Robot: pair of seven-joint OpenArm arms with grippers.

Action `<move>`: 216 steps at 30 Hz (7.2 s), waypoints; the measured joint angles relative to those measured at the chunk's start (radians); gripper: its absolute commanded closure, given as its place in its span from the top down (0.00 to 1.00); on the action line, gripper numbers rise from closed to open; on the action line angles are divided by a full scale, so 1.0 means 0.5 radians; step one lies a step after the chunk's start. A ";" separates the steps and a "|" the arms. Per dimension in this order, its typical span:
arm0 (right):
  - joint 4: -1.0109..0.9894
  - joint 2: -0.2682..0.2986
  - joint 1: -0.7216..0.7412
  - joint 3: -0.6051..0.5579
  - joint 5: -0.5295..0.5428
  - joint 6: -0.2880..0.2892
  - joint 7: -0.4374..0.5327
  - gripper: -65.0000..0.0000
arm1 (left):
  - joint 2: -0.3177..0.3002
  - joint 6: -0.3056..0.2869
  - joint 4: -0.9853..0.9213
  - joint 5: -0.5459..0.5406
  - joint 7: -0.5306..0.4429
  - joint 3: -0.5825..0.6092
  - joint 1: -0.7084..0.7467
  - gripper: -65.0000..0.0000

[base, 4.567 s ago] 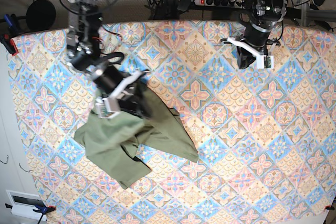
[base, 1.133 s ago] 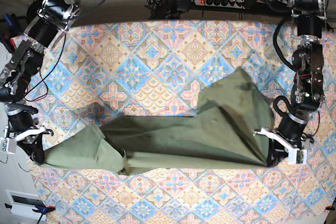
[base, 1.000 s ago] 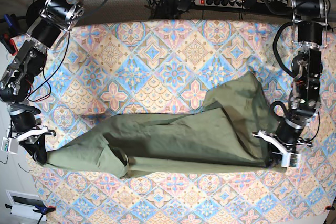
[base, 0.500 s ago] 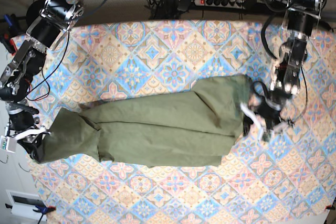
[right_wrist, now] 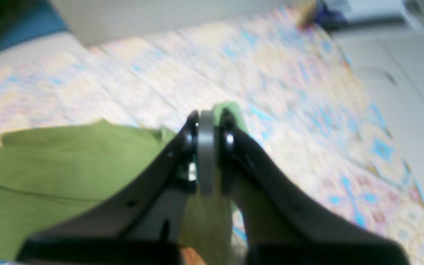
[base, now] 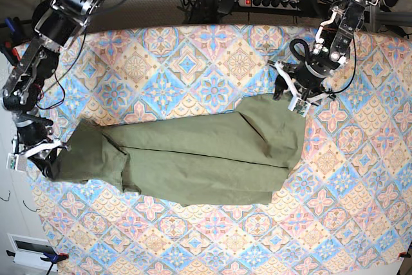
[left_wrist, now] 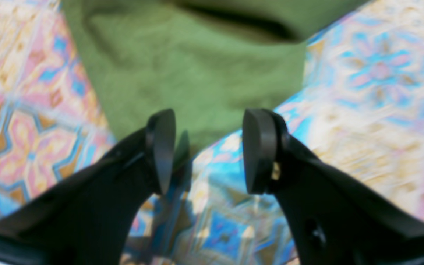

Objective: Layout the t-shirt on the table in an organized manner, then fold the t-shirt properly
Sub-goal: 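Regrasp the shirt edge with the left gripper near its corner, then pull the shirt edge with the left gripper to spread it wider, then drag the shirt's other end with the right gripper toward the left gripper, then release and regrasp the shirt with the right gripper, pulling it flat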

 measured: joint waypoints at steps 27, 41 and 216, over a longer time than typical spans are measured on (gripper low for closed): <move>-0.130 -0.072 0.075 0.012 0.027 0.003 0.049 0.01 | 0.118 0.028 -0.430 0.838 -0.133 0.270 -0.196 0.20; -0.044 -0.069 0.077 0.099 0.030 0.007 0.029 0.01 | -0.223 -0.001 -0.420 0.806 -0.224 0.263 -0.058 0.00; -1.221 -0.570 0.940 -1.384 -0.494 0.321 0.333 0.02 | -0.200 -0.010 0.265 -0.276 0.182 -0.392 0.273 0.22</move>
